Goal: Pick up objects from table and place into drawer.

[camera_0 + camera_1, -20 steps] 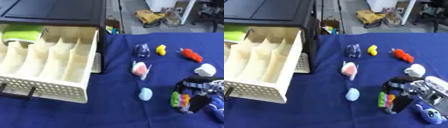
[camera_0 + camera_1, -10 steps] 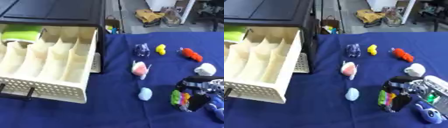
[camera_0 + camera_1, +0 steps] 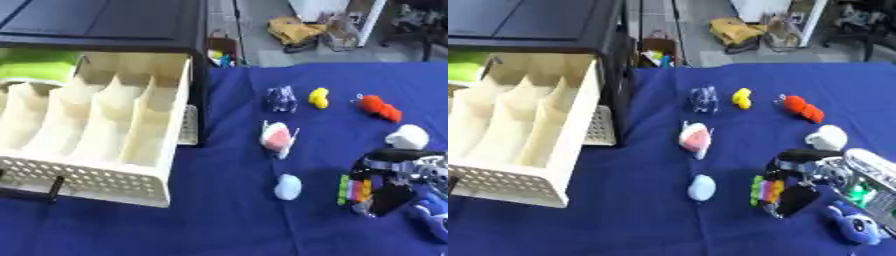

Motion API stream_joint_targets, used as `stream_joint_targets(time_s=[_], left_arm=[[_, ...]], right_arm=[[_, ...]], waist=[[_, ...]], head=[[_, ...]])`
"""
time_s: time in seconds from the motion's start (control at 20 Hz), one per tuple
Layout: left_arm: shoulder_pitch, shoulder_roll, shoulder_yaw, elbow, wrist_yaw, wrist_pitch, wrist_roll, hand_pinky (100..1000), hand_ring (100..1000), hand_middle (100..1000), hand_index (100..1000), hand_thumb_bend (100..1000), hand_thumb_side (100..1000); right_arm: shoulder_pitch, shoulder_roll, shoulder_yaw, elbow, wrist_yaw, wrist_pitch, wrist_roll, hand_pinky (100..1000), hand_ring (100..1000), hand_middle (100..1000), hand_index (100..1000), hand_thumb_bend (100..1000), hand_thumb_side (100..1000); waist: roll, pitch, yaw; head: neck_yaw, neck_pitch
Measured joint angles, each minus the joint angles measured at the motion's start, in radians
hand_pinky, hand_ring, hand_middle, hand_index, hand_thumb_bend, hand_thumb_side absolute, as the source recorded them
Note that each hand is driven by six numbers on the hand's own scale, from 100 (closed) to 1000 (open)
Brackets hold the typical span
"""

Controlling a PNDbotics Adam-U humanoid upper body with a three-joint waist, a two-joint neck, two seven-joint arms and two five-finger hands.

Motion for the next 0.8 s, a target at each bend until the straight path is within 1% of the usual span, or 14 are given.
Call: stream_joint_targets(time_s=[0.05, 0.1, 0.25, 0.65, 0.7, 0.8], left_arm=[[0.000, 0.000, 0.000, 0.000, 0.000, 0.000, -0.001, 347, 498, 545, 742, 132, 1000], [0.000, 0.000, 0.000, 0.000, 0.000, 0.001, -0.002, 347, 498, 545, 742, 132, 1000], [0.000, 0.000, 0.000, 0.000, 0.000, 0.001, -0.004, 346, 498, 545, 741, 132, 1000], [0.000, 0.000, 0.000, 0.000, 0.000, 0.002, -0.006, 344, 498, 545, 740, 131, 1000], [0.000, 0.000, 0.000, 0.000, 0.000, 0.002, -0.007, 344, 498, 545, 740, 131, 1000], [0.000, 0.000, 0.000, 0.000, 0.000, 0.001, -0.007, 344, 498, 545, 740, 132, 1000]], right_arm=[[0.000, 0.000, 0.000, 0.000, -0.001, 0.001, -0.001, 615, 791, 497, 636, 278, 407], [0.000, 0.000, 0.000, 0.000, -0.001, 0.004, -0.004, 605, 782, 489, 624, 241, 419], [0.000, 0.000, -0.001, 0.000, -0.002, 0.012, -0.012, 591, 768, 473, 603, 198, 424], [0.000, 0.000, -0.011, -0.001, -0.003, 0.042, -0.042, 545, 730, 435, 540, 142, 448], [0.000, 0.000, -0.013, -0.001, -0.004, 0.046, -0.046, 541, 726, 431, 537, 122, 466], [0.000, 0.000, -0.019, -0.008, -0.004, 0.055, -0.055, 536, 721, 426, 529, 125, 454]], waist=[[0.000, 0.000, 0.000], [0.000, 0.000, 0.000], [-0.001, 0.000, 0.000], [-0.005, 0.000, -0.004], [-0.005, 0.000, -0.005], [-0.006, 0.000, -0.006]], head=[[-0.001, 0.000], [-0.002, 0.000], [-0.005, -0.004], [-0.007, -0.009], [-0.007, -0.009], [-0.007, -0.009]])
